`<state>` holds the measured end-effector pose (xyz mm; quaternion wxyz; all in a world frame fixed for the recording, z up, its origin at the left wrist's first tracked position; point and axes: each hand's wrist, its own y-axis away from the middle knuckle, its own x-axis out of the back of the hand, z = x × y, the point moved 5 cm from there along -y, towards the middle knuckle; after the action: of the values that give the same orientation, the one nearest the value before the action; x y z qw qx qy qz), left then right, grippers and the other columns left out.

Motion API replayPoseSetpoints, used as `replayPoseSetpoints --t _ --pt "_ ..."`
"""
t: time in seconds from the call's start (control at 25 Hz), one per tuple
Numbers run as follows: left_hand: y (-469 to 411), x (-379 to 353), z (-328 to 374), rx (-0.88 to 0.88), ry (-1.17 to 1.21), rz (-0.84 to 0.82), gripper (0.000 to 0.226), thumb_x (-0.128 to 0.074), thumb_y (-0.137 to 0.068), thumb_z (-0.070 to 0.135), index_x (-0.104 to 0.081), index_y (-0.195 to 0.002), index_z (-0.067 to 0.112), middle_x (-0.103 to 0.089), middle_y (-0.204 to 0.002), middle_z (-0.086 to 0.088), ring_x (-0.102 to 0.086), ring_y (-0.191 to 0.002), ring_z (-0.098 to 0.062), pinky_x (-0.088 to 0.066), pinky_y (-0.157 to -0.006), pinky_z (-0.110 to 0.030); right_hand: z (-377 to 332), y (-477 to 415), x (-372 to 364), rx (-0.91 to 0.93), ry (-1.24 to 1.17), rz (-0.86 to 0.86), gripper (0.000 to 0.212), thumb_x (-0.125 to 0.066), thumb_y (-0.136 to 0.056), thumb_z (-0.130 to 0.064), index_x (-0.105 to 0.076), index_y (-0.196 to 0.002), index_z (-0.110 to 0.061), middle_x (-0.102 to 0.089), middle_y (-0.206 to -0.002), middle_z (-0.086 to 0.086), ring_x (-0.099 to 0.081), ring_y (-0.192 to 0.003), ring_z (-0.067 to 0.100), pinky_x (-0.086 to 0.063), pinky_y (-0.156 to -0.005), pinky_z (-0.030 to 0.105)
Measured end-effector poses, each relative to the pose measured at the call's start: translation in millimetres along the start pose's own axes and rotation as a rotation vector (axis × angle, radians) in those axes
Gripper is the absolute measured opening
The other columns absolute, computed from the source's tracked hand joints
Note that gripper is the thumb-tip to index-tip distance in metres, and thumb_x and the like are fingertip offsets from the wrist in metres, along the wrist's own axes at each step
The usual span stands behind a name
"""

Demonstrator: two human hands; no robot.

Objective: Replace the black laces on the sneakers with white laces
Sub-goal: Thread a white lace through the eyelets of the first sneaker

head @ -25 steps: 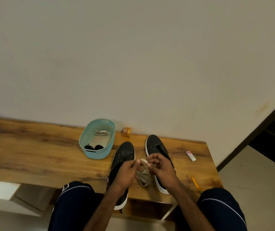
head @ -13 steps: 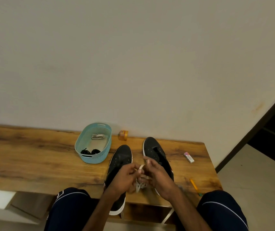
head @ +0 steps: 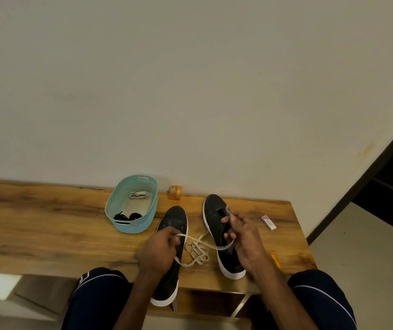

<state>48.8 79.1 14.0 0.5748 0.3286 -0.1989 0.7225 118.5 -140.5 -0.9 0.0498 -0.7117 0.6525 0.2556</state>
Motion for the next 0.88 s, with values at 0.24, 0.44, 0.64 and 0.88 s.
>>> replayPoseSetpoints --t 0.24,0.44,0.64,0.88 --pt "0.5 -34.3 17.5 0.037 0.542 -0.17 0.032 -0.043 -0.105 0.024 -0.072 -0.1 0.013 -0.072 -0.078 0.002 -0.062 -0.063 0.003 -0.044 -0.055 -0.012 33.0 12.8 -29.1 -0.041 0.426 -0.278 0.021 -0.052 -0.101 -0.008 -0.052 -0.121 -0.012 -0.075 -0.099 0.011 -0.062 -0.066 0.011 -0.05 -0.061 0.024" --pt "-6.3 -30.9 8.7 0.082 0.646 -0.055 0.02 -0.055 -0.1 0.014 -0.075 -0.097 0.012 -0.074 -0.081 0.002 -0.061 -0.064 0.004 -0.043 -0.055 -0.01 42.9 12.6 -28.5 -0.089 0.602 -0.327 0.013 -0.054 -0.101 -0.013 -0.058 -0.113 -0.012 -0.077 -0.098 0.006 -0.065 -0.071 0.012 -0.05 -0.063 0.024" --pt "-6.2 -35.0 9.0 0.037 0.604 -0.072 0.014 -0.063 -0.094 0.012 -0.077 -0.097 0.016 -0.076 -0.091 0.003 -0.07 -0.088 -0.009 -0.056 -0.078 -0.023 50.0 10.0 -26.5 -0.1 0.636 -0.275 0.019 -0.058 -0.1 -0.033 -0.069 -0.109 -0.02 -0.076 -0.095 0.003 -0.069 -0.081 0.017 -0.058 -0.076 0.035" --pt "-9.3 -21.3 0.0 0.006 0.364 0.106 0.022 -0.069 -0.091 0.023 -0.069 -0.112 0.019 -0.069 -0.107 0.004 -0.065 -0.097 -0.011 -0.055 -0.09 -0.034 46.9 4.0 -20.8 0.02 0.649 -0.148 0.009 -0.068 -0.094 -0.023 -0.077 -0.095 -0.022 -0.074 -0.079 -0.003 -0.068 -0.078 0.008 -0.052 -0.074 0.026"
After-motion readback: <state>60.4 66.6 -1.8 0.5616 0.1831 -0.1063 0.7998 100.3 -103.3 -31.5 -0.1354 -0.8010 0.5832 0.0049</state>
